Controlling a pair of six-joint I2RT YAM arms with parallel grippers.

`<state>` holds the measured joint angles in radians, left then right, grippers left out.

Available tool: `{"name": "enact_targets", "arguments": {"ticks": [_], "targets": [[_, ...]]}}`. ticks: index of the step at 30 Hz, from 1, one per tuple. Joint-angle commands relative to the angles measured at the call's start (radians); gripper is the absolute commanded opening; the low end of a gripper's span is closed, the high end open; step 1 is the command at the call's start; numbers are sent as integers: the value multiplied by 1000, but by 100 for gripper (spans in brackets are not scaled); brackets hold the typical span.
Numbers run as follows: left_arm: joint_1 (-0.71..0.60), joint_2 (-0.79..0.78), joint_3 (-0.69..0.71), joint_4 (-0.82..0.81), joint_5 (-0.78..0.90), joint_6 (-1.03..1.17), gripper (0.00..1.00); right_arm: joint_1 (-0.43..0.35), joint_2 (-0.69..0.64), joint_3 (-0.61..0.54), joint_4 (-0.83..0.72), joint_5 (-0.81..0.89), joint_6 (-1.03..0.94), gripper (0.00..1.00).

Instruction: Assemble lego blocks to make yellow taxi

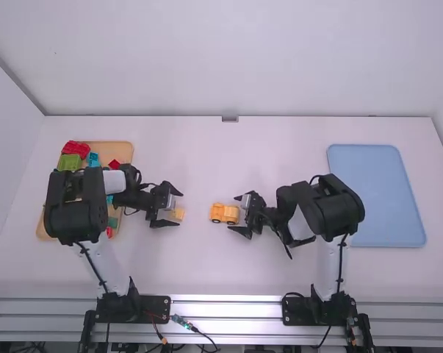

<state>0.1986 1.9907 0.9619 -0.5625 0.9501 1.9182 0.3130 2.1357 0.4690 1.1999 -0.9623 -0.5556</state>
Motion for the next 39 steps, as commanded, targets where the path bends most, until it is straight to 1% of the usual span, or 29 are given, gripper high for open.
{"name": "enact_targets", "arguments": {"ticks": [1,4,7,14,15,16,17,18,19,20,21,23,24,25,27,28,31,33,35,37,38,39], "targets": [[5,44,-19,0,28,-10,99,3,7,39,-30,-15,6,99],[5,58,-18,-46,27,38,99,0,7,50,-45,-63,-1,99],[11,57,-14,-61,24,61,99,0,7,41,-34,-51,-3,99],[8,58,-7,-29,-10,-27,99,0,7,6,41,-27,6,99],[10,58,-7,-30,-11,-25,97,0,7,-2,57,-28,4,99],[13,58,-7,-29,-14,-26,92,0,7,-5,66,-24,6,99],[12,58,-7,-30,-21,-26,81,3,7,-11,76,-22,5,99],[8,58,-7,-29,-25,-27,74,3,7,-13,78,-17,6,99],[8,58,-7,-29,-28,-26,71,1,7,-13,76,-8,6,99],[11,58,-7,-30,-27,-26,70,0,7,-10,64,-1,5,99],[14,58,-7,-29,-23,-26,67,0,7,-2,44,-5,5,99],[14,58,-7,-29,-25,-26,64,0,7,8,27,-11,6,99],[8,58,-7,-30,-27,-27,59,0,7,24,-10,-18,5,99],[8,58,-7,-30,-27,-27,58,0,7,34,-30,-17,5,99],[13,58,-7,-29,-26,-26,57,3,7,45,-59,-17,4,99],[14,58,-7,-28,-21,-27,54,6,7,53,-77,-18,-9,99],[8,58,-7,-25,-21,-27,53,20,7,62,-105,-16,-33,99],[8,58,-6,-26,-20,-27,50,26,7,69,-124,-8,-38,99],[13,58,-6,-25,-20,-27,45,32,7,71,-127,-2,-39,99],[7,58,-6,-25,-20,-27,42,35,7,60,-106,-2,-41,99],[7,58,-6,-25,-20,-26,39,34,7,51,-90,-2,-48,99],[7,58,-6,-25,-20,-26,39,34,7,48,-88,-2,-52,99]]}}
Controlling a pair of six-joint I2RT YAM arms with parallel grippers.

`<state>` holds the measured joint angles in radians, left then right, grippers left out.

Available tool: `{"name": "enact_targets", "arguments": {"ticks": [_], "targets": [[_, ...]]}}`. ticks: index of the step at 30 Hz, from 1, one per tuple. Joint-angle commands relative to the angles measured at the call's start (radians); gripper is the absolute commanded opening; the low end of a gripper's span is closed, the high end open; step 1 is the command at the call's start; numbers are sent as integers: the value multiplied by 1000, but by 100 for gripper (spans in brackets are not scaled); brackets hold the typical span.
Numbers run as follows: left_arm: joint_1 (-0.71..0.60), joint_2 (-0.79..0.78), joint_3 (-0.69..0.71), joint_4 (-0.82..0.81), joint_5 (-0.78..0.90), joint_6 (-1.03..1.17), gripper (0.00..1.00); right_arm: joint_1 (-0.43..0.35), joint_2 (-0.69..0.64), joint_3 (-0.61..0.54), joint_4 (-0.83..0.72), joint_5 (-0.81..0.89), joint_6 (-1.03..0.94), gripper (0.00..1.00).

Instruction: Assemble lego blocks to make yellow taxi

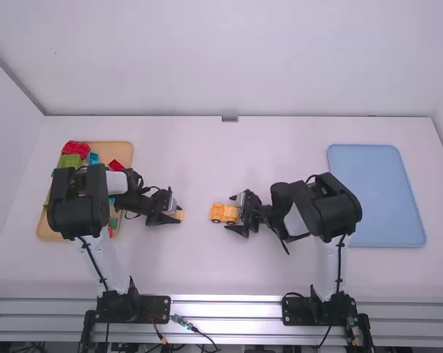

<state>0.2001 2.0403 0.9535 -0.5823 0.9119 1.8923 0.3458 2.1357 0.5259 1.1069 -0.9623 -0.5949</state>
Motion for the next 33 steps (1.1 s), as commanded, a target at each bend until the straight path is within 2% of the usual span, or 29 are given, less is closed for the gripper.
{"name": "enact_targets", "arguments": {"ticks": [1,5,7,11,17,19,20,22,23,25,26,33], "targets": [[6,8,2,-5,18,-1,39,1,7,-14,9,-1,-24,99],[11,8,2,13,37,-24,37,1,7,-9,-2,1,-11,99],[6,8,1,29,47,-46,31,1,7,7,-37,-1,-14,99],[6,8,1,29,48,-42,26,3,7,40,-128,-2,-46,99],[6,8,2,28,72,-42,12,2,7,56,-157,-10,-45,99],[6,8,7,21,84,-40,14,2,7,55,-156,-8,-45,99],[6,8,13,12,92,-41,18,2,7,53,-155,-6,-45,99],[6,8,30,-22,102,-41,22,2,7,49,-145,-6,-41,99],[6,8,53,-62,100,-41,19,2,7,49,-146,-6,-42,99],[6,8,79,-106,101,-41,3,2,7,49,-145,-5,-42,99],[6,8,100,-143,101,-35,2,2,7,50,-148,-6,-42,99],[6,8,194,-336,156,133,3,3,7,76,-209,-10,-42,99]]}}
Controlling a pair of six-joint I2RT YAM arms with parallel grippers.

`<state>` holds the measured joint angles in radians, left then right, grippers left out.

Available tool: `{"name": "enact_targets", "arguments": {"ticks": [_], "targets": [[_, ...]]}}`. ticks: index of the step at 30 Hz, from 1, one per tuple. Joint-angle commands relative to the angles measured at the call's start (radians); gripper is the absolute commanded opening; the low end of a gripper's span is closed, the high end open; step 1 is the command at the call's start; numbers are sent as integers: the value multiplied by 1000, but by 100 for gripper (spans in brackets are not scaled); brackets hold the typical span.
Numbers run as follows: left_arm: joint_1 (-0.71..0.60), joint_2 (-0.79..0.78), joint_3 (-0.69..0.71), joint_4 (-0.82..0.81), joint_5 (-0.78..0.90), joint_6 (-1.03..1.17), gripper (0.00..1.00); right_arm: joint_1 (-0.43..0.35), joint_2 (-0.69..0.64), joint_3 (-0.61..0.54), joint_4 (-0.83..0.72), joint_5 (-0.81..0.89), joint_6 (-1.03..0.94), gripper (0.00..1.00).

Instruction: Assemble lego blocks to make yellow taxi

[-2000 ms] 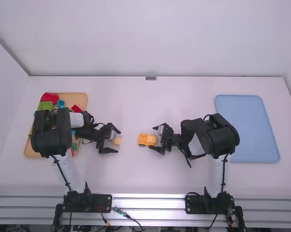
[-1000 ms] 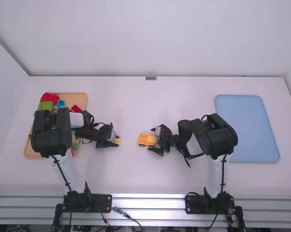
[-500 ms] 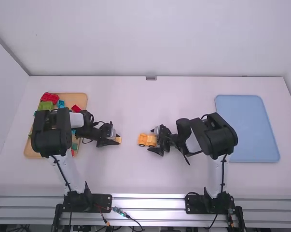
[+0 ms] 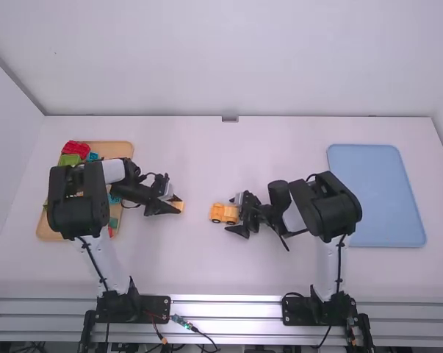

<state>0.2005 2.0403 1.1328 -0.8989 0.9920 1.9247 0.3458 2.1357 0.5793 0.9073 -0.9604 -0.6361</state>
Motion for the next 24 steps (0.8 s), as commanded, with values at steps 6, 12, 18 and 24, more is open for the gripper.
{"name": "enact_targets", "arguments": {"ticks": [6,12,18,24], "targets": [[5,5,10,-32,133,123,2,2,7,71,-69,-12,1,99],[-4,-31,-22,57,137,42,2,2,7,83,-54,-12,78,99],[-34,-39,-21,291,18,-301,2,0,7,81,-56,-11,79,99],[-138,-63,-3,396,-155,-541,2,2,7,80,-59,-11,78,99]]}}
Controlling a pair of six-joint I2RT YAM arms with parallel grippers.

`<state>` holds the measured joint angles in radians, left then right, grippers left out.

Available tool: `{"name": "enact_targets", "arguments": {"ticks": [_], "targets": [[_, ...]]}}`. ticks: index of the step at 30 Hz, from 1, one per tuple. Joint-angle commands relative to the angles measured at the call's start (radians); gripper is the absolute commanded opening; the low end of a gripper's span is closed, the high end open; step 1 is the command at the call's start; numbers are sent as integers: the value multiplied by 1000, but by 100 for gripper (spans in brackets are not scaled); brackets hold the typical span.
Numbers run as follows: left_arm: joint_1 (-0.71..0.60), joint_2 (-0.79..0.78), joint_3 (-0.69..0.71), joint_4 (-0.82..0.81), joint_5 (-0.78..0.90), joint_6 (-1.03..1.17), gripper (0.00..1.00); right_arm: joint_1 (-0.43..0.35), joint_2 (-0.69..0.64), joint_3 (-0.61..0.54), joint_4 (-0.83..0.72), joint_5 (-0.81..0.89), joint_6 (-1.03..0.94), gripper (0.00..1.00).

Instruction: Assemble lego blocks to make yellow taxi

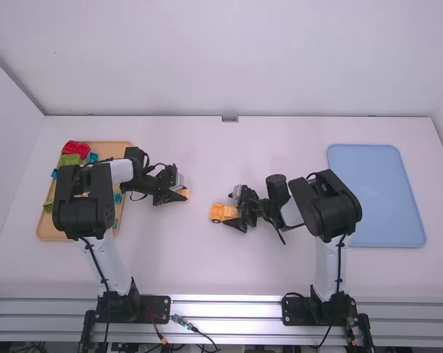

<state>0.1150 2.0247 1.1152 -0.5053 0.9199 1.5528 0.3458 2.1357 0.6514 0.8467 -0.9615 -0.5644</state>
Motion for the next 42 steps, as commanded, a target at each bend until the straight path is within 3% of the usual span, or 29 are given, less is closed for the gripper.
{"name": "enact_targets", "arguments": {"ticks": [1,9,15,20,26,35,42], "targets": [[-66,-54,14,9,-95,-182,2,3,7,8,1,-10,6,99],[-249,-253,-70,93,-231,-256,2,2,7,10,-3,-10,7,99],[-278,-365,-224,122,-32,-68,2,3,7,-3,8,-9,-27,100],[-279,-369,-313,295,-13,-274,2,2,7,-84,185,-2,-9,99],[-278,-369,-337,358,43,-300,2,28,22,-133,289,64,-3,99],[-278,-369,-322,332,71,-301,2,33,183,18,289,-172,-12,100],[-279,-363,-324,313,83,-308,2,48,219,45,300,-181,12,99]]}}
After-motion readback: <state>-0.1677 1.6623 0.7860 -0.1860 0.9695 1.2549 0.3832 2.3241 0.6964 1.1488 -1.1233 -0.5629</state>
